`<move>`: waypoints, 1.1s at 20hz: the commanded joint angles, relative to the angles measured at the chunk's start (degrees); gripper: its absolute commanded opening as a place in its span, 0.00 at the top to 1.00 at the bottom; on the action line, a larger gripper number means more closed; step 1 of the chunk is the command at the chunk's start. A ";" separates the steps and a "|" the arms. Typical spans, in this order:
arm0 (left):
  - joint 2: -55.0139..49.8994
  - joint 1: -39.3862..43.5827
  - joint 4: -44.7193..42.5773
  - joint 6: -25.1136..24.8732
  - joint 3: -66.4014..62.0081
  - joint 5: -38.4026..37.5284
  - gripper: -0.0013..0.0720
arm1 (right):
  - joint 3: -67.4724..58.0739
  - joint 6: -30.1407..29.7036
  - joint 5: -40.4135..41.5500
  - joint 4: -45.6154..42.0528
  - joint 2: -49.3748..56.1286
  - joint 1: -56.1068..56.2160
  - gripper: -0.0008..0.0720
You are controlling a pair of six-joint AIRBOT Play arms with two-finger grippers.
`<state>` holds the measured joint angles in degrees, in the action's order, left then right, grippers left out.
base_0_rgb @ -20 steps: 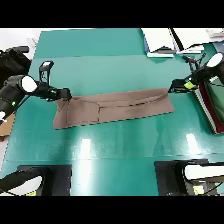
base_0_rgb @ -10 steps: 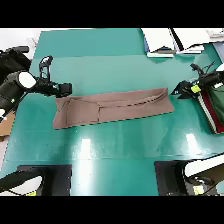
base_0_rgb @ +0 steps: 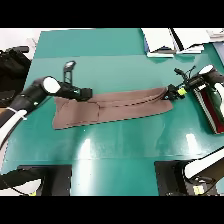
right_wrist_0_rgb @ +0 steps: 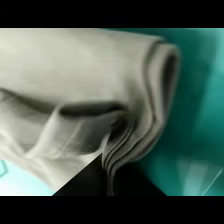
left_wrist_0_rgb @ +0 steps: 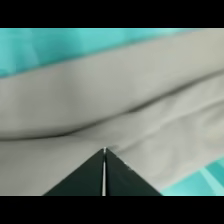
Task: Fold the shirts.
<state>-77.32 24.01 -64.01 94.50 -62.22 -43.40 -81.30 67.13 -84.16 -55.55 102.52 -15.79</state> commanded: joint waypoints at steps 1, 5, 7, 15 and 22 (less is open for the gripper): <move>-4.98 5.70 3.63 -0.02 -1.84 4.20 0.95 | -0.07 -1.33 1.49 0.59 -4.31 1.73 0.97; -14.97 9.44 3.63 -0.07 -12.28 3.69 0.95 | -0.09 -1.11 2.12 7.08 -15.63 1.77 0.97; -20.39 10.73 3.63 -0.09 -17.99 2.27 0.95 | -0.09 -1.11 2.84 14.23 -20.55 2.19 0.97; -29.31 11.58 3.13 -0.04 -25.05 -1.22 0.95 | -0.22 1.49 9.11 16.63 -31.89 12.92 0.97; -24.30 8.26 1.60 -0.02 -26.08 -3.34 0.95 | -6.27 3.10 11.82 16.96 -29.22 23.21 0.97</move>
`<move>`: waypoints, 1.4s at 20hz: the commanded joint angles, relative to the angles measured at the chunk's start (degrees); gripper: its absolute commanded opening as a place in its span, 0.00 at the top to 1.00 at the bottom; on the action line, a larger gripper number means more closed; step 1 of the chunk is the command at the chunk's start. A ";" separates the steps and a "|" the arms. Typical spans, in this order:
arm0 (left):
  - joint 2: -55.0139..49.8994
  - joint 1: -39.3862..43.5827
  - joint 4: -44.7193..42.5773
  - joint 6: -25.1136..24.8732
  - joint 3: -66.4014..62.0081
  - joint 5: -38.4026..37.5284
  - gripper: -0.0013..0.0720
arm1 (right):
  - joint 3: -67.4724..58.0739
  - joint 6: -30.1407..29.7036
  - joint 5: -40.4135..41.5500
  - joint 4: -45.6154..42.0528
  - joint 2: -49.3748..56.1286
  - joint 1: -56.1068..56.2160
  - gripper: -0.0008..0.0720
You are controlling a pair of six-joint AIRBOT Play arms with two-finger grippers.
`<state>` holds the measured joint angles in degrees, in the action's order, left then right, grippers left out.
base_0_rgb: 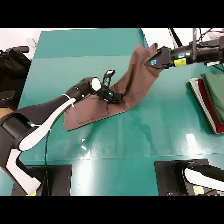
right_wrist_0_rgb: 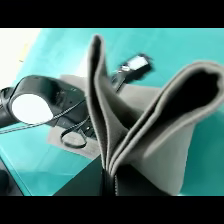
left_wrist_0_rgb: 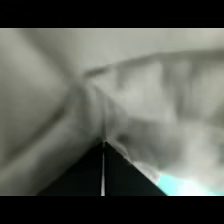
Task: Fold the shirts.
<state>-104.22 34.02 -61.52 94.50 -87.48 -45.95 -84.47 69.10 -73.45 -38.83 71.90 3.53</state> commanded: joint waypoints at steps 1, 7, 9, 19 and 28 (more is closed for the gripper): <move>5.05 -3.30 -1.90 -0.02 -0.85 -1.11 0.95 | -4.76 1.84 1.09 0.26 2.62 5.25 0.97; 25.44 -18.36 -13.16 -0.52 -0.85 -7.13 0.95 | -11.85 3.58 8.48 1.11 11.41 20.24 0.97; 32.65 -23.37 -17.79 -0.48 -0.85 -7.67 0.95 | -13.94 3.48 14.60 5.11 15.80 27.82 0.97; 43.30 -28.98 -21.53 -0.48 -0.83 -12.37 0.95 | -28.57 2.64 9.38 -6.60 30.53 38.47 0.47; 43.08 -28.98 -16.44 -2.71 -0.81 -13.86 0.95 | 2.12 7.41 7.87 -13.00 23.30 12.66 0.12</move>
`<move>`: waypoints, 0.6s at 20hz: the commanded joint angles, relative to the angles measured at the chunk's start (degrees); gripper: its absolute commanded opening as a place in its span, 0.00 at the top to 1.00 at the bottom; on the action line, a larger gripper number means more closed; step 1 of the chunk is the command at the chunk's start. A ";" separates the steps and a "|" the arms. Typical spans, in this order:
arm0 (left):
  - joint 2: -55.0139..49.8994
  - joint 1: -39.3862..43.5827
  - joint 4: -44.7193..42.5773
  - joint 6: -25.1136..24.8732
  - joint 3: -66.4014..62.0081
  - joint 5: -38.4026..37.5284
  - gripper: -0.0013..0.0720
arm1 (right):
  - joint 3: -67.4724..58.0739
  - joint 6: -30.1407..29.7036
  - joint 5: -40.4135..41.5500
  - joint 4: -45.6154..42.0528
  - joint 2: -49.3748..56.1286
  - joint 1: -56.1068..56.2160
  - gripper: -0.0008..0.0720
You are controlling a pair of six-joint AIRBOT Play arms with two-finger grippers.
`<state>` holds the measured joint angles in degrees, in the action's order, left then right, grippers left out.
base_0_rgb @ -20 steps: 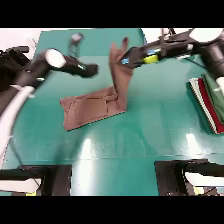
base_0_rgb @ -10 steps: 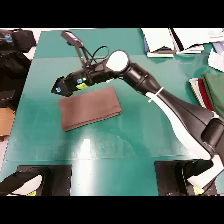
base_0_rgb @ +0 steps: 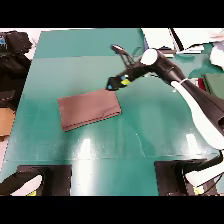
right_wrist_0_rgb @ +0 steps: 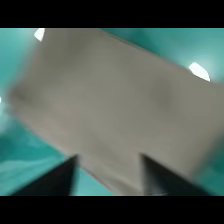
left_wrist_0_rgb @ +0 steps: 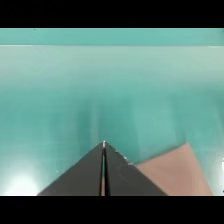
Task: Fold the shirts.
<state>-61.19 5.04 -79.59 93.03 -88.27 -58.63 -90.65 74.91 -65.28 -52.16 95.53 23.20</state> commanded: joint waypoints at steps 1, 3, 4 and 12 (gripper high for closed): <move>0.04 0.00 2.29 -1.92 0.22 -1.14 0.95 | 10.27 1.66 -0.17 3.30 1.01 -8.48 0.03; 0.00 0.00 2.78 -2.05 1.14 -0.79 0.95 | 12.41 1.60 -0.22 9.55 4.26 -9.33 0.03; 0.00 0.00 3.17 -2.05 1.84 -0.61 0.95 | 12.63 1.55 -0.20 12.24 5.92 -9.07 0.04; 0.00 2.10 6.34 -3.52 4.52 0.94 0.95 | -0.59 1.53 4.68 16.52 17.77 3.87 0.76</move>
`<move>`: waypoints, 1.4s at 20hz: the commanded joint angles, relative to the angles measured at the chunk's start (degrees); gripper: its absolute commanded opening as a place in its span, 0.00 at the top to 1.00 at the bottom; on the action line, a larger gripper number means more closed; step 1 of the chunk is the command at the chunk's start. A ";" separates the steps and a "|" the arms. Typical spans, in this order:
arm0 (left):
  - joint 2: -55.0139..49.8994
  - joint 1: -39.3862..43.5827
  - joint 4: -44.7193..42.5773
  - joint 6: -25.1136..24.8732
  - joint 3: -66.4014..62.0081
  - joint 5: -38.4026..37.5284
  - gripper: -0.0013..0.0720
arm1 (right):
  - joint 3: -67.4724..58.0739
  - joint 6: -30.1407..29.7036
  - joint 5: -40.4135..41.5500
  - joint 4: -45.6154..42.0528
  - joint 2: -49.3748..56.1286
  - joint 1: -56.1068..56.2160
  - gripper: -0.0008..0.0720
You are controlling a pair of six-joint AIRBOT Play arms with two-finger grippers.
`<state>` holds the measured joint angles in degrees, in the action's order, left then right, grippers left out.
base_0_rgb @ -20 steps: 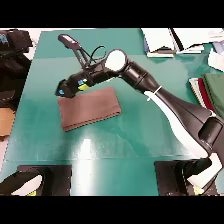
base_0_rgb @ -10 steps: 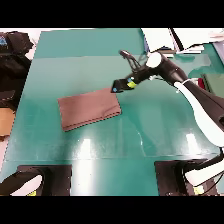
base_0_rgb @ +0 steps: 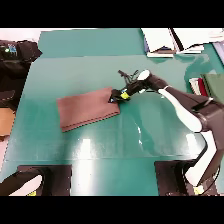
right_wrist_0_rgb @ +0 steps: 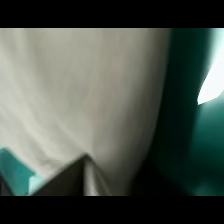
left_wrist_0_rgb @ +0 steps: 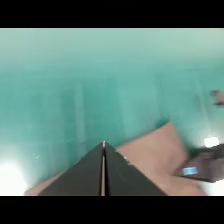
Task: Fold the shirts.
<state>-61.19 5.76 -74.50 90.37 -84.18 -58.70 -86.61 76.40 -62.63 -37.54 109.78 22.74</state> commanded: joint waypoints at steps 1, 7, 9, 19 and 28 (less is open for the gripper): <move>0.00 3.10 1.22 -0.85 0.44 1.79 0.95 | -6.91 0.04 2.97 1.79 4.52 6.01 0.93; 0.00 15.15 0.79 -0.85 0.44 5.22 0.95 | -18.69 1.42 1.05 -8.70 1.16 1.14 0.97; 0.00 18.40 0.81 -0.83 0.44 5.84 0.95 | -19.23 2.71 -1.66 -15.37 -3.41 -5.57 0.97; 0.00 26.03 0.92 0.61 0.44 15.34 0.95 | -19.19 3.74 -11.32 -28.92 -19.26 -48.65 0.97; 0.00 26.03 1.07 2.86 0.44 15.04 0.95 | -20.61 5.62 -3.34 -22.03 -19.52 -63.89 0.97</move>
<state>-61.19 31.75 -73.56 92.36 -83.74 -43.62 -106.24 81.69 -69.17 -61.98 90.43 -38.37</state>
